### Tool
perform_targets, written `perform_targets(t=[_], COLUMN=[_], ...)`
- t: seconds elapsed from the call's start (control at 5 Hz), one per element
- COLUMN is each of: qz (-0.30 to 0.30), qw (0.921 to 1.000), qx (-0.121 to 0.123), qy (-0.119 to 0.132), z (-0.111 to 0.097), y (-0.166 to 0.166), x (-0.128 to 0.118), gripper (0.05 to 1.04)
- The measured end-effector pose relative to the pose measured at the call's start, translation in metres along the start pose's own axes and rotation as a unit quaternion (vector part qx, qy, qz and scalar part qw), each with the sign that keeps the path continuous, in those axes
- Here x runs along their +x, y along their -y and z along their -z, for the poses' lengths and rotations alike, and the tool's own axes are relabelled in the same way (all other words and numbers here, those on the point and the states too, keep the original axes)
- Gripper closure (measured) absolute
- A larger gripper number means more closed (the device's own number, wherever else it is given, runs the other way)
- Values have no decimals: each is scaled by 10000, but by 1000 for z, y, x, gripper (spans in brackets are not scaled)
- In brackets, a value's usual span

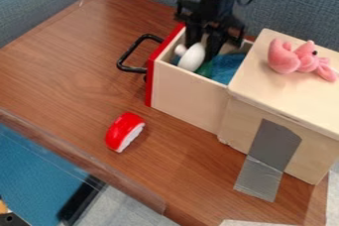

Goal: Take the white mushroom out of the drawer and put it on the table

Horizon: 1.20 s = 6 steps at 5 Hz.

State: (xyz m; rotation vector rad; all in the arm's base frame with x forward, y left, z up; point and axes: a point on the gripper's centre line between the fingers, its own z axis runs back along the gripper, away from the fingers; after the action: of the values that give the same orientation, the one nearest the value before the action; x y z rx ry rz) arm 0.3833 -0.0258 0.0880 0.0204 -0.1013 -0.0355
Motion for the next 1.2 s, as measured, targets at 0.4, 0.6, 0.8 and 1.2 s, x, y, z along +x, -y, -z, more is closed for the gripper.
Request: perform_targets(t=[0.4,0.6,0.8,1.2], qz=[-594,-1245,-2091,-2675], qw=[9952,9894,9753,9582], qx=[-106,-31,-131,-591], qy=[770,750,694,824], z=[-63,-63,-51,-17], y=[-28,-66,-117,-147], x=[-2,-15,-33,-69], gripper=[722,722,722,722])
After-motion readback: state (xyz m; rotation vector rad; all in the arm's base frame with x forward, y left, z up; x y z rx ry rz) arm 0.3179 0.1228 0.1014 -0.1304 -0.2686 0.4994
